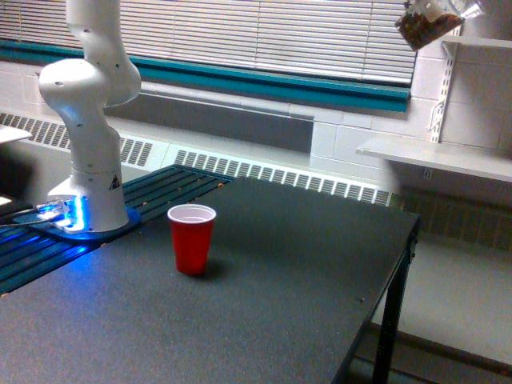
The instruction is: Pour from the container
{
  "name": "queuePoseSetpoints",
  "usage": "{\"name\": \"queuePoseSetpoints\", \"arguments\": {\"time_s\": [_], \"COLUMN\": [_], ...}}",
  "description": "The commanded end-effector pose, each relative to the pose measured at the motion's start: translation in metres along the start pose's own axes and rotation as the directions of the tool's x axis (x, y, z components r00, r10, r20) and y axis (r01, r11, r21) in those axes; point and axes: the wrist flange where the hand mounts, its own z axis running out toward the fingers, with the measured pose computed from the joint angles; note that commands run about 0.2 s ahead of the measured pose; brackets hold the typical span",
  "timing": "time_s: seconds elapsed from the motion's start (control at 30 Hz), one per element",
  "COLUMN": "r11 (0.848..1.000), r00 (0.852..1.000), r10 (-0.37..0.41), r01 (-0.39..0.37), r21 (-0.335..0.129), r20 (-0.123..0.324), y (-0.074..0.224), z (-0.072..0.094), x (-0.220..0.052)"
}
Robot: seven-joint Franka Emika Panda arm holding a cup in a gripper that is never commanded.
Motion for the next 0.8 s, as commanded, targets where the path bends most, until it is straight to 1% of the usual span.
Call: {"name": "queuePoseSetpoints", "arguments": {"time_s": [0.03,0.13,0.23,0.33,0.43,0.57,0.63,0.7,0.8], "r11": [0.999,0.999,0.999,0.999,0.999,0.999,0.999,0.999,0.999], "r00": [0.999,0.999,1.000,1.000,1.000,1.000,1.000,1.000,0.999], "r10": [0.033,0.032,0.022,0.018,0.015,-0.017,-0.018,-0.023,-0.030], "r01": [-0.034,-0.033,-0.022,-0.019,-0.015,0.017,0.019,0.023,0.029], "r21": [-0.014,-0.026,-0.034,-0.039,-0.040,-0.045,-0.043,-0.034,-0.035], "r20": [-0.024,-0.021,-0.013,-0.014,-0.005,0.005,0.007,-0.003,-0.017], "y": [0.025,0.032,0.038,0.045,0.052,0.060,0.065,0.067,0.073], "z": [-0.025,-0.026,-0.032,-0.039,-0.046,-0.056,-0.063,-0.074,-0.089], "x": [0.004,-0.007,-0.018,-0.029,-0.038,-0.053,-0.058,-0.059,-0.060]}}
